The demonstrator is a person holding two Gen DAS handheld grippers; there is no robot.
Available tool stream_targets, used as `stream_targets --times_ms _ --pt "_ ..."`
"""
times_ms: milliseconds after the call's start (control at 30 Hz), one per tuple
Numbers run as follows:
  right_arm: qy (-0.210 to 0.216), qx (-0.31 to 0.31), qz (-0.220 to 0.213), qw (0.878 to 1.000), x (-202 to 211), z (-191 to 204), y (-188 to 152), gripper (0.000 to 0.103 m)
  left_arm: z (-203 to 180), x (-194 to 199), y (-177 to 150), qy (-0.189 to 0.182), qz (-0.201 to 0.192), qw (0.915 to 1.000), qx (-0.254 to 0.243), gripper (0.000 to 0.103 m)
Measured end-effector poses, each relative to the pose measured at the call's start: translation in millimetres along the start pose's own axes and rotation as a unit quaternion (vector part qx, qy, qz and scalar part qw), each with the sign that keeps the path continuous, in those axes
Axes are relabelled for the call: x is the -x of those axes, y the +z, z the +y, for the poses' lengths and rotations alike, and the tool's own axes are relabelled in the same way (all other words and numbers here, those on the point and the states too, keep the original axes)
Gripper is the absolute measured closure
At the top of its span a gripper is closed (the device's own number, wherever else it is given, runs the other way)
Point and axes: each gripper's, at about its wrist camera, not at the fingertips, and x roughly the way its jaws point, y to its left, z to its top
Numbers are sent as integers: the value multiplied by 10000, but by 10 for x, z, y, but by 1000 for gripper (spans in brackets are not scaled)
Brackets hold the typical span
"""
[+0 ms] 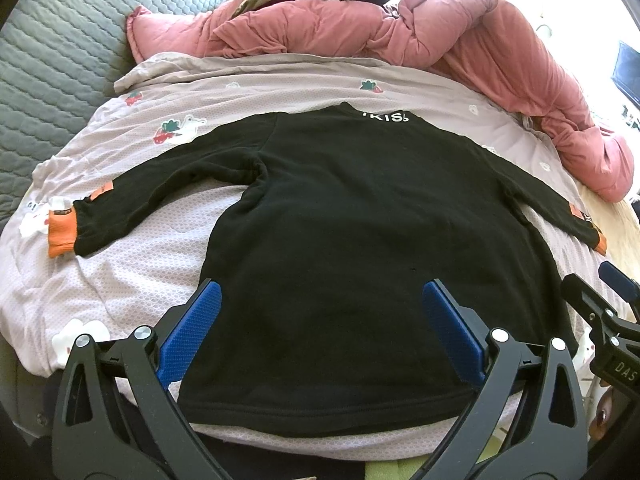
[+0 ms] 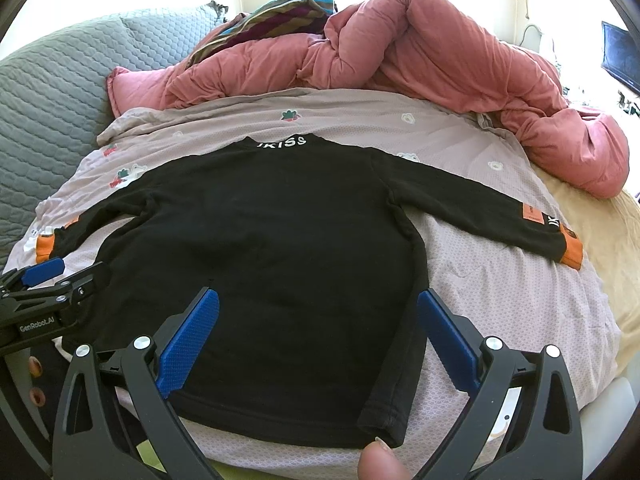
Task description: Fold small clothes
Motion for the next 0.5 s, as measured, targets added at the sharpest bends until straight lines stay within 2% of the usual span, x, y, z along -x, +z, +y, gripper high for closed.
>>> stream_targets --times_ms 500 --pt "39 68 77 9999 -59 -2 -31 4 4 -8 -1 6 35 10000 0 8"
